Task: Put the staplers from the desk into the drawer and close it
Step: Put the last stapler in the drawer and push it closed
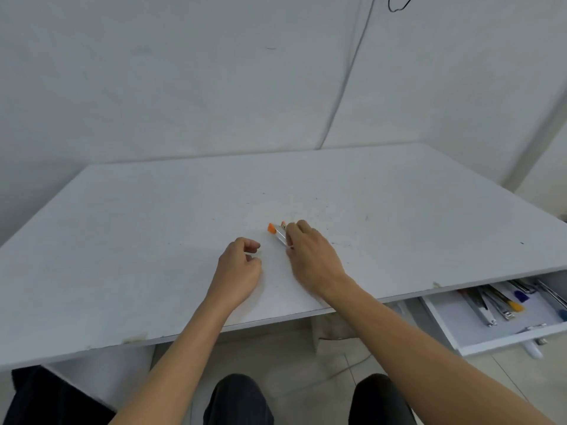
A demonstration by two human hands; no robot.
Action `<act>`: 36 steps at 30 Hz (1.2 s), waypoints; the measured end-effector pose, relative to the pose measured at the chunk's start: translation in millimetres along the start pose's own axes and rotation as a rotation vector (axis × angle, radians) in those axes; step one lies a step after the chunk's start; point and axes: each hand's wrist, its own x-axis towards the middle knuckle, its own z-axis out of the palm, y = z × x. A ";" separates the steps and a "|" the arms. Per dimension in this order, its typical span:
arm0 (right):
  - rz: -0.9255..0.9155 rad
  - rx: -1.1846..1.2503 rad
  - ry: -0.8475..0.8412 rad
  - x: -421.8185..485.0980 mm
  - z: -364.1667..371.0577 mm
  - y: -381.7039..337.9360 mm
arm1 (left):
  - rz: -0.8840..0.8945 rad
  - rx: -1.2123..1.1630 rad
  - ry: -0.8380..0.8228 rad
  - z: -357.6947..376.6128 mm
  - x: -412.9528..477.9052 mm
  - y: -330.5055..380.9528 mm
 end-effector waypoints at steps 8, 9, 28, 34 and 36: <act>0.349 -0.052 -0.297 -35.4 -74.8 69.0 | 0.102 0.340 -0.185 59.7 -6.9 43.0; 0.403 -0.056 -0.365 -41.8 -89.3 81.5 | 0.140 0.363 -0.229 71.4 -9.0 50.6; 0.744 -0.080 -0.362 -155.4 -122.8 241.8 | 0.764 0.586 -0.479 258.7 -11.7 151.4; 0.761 -0.007 -0.067 -181.3 -103.3 253.3 | 0.763 0.580 -0.464 260.0 -10.9 150.6; 0.759 0.045 0.093 -201.1 -106.0 259.6 | 0.765 0.582 -0.459 259.9 -9.7 149.6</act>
